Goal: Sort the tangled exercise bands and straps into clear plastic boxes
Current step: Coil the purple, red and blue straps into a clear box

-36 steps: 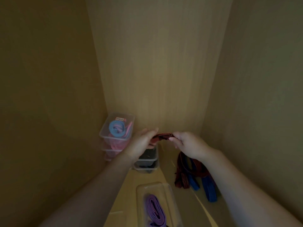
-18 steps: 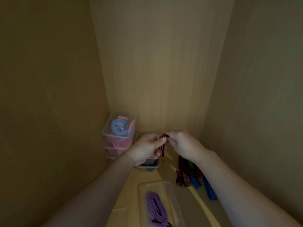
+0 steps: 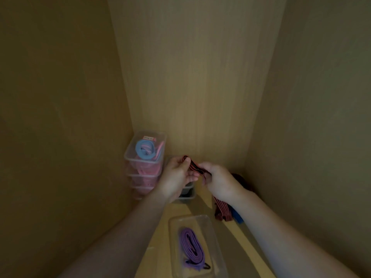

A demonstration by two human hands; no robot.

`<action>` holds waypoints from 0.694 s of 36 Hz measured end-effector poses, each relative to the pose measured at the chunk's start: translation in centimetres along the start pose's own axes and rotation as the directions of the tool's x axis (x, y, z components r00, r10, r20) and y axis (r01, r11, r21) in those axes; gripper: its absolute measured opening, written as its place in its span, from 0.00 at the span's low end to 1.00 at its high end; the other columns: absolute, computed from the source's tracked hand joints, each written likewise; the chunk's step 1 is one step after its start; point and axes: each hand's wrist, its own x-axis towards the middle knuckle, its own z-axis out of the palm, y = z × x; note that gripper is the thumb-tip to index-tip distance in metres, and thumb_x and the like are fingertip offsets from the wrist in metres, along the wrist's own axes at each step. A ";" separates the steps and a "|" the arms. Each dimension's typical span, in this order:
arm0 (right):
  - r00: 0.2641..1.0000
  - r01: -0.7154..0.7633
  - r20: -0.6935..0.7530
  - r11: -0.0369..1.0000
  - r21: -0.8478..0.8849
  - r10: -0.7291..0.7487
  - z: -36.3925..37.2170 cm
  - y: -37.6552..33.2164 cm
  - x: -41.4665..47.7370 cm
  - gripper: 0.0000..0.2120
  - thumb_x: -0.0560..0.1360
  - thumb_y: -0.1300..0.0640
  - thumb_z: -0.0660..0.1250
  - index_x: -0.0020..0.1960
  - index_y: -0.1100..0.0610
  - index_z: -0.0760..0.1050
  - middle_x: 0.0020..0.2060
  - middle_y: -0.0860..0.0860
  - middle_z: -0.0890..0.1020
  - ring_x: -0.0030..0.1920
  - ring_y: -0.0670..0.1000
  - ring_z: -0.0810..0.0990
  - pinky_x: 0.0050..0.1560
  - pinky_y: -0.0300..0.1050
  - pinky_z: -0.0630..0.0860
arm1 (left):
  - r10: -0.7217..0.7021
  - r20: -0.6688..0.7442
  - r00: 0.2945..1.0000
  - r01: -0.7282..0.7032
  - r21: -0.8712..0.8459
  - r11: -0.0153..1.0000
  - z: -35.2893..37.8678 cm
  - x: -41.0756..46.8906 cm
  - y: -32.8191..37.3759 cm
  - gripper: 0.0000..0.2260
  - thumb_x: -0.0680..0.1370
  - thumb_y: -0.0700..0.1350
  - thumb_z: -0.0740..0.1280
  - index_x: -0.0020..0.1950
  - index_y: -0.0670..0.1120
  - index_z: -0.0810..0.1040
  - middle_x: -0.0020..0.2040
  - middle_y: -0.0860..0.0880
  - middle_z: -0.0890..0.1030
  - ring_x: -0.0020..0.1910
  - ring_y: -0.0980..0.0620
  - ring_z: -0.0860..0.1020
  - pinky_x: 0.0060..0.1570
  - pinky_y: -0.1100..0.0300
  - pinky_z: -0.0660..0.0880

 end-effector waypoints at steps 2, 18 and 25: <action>1.000 -0.008 0.001 1.000 -0.007 0.008 0.1 -0.1 0.0 0.16 0.80 0.65 0.58 0.66 0.56 0.72 0.37 0.38 0.73 0.36 0.37 0.72 0.41 0.25 0.68 | 0.004 -0.019 1.000 -0.004 -0.012 1.000 0.0 -0.1 -0.2 0.13 0.84 0.40 0.55 0.42 0.40 0.72 0.31 0.43 0.77 0.27 0.54 0.75 0.29 0.63 0.75; 0.963 0.267 0.067 0.910 -0.317 -0.259 -1.4 1.0 -0.7 0.12 0.81 0.57 0.59 0.60 0.58 0.77 0.47 0.54 0.81 0.44 0.48 0.76 0.44 0.40 0.69 | -0.182 0.027 0.983 0.173 0.204 0.963 -2.7 0.2 0.2 0.09 0.81 0.42 0.59 0.57 0.40 0.75 0.44 0.43 0.79 0.36 0.53 0.76 0.31 0.64 0.71; 0.908 0.413 0.239 0.837 -0.360 -0.345 -2.0 0.2 0.3 0.10 0.81 0.57 0.60 0.56 0.58 0.78 0.46 0.53 0.81 0.45 0.51 0.78 0.44 0.48 0.74 | -0.323 0.351 0.879 0.068 0.578 0.813 -3.2 -0.5 1.5 0.11 0.82 0.50 0.58 0.52 0.46 0.78 0.46 0.48 0.80 0.41 0.53 0.76 0.40 0.62 0.76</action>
